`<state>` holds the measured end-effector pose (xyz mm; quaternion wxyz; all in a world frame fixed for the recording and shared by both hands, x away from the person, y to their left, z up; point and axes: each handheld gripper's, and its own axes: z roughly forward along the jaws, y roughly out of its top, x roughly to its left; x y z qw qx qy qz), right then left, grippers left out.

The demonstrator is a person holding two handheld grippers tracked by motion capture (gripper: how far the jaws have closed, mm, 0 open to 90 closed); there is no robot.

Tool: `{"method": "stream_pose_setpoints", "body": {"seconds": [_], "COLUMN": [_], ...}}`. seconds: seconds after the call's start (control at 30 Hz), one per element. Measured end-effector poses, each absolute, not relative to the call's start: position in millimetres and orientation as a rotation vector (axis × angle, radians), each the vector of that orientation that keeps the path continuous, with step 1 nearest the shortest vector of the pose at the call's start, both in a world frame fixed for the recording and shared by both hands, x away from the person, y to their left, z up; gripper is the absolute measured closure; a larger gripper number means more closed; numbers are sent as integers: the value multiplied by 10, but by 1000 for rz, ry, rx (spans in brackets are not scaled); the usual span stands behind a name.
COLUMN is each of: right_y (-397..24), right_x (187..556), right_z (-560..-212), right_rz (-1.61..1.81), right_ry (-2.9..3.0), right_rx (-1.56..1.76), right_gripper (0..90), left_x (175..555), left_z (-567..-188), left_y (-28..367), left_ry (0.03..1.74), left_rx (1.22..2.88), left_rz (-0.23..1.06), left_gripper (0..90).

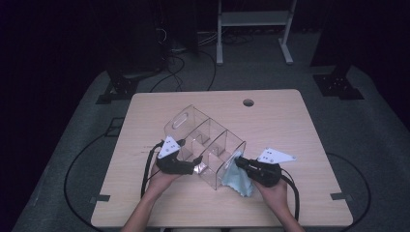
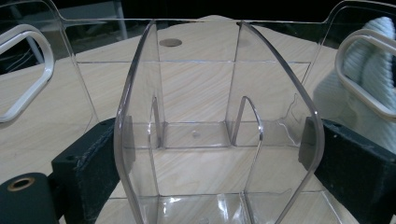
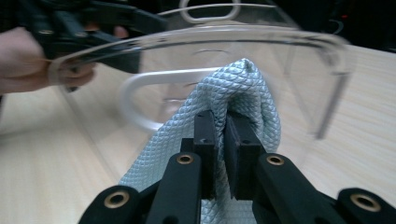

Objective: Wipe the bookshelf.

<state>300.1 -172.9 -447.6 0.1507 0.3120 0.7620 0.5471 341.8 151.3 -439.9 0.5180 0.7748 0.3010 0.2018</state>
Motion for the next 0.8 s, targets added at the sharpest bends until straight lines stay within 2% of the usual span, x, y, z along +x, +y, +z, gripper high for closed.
{"method": "stream_pose_setpoints", "body": {"seconds": [0.8], "right_y": [-1550], "right_x": [2825], "right_z": [-4459], "right_rz": [1631], "right_ry": [2223], "right_rx": [803], "right_gripper": [833], "left_x": [3425], "left_z": [-4391], "left_y": [1501], "left_ry": [730], "left_rx": [1860], "left_rz": [508], "left_gripper": [77]}}
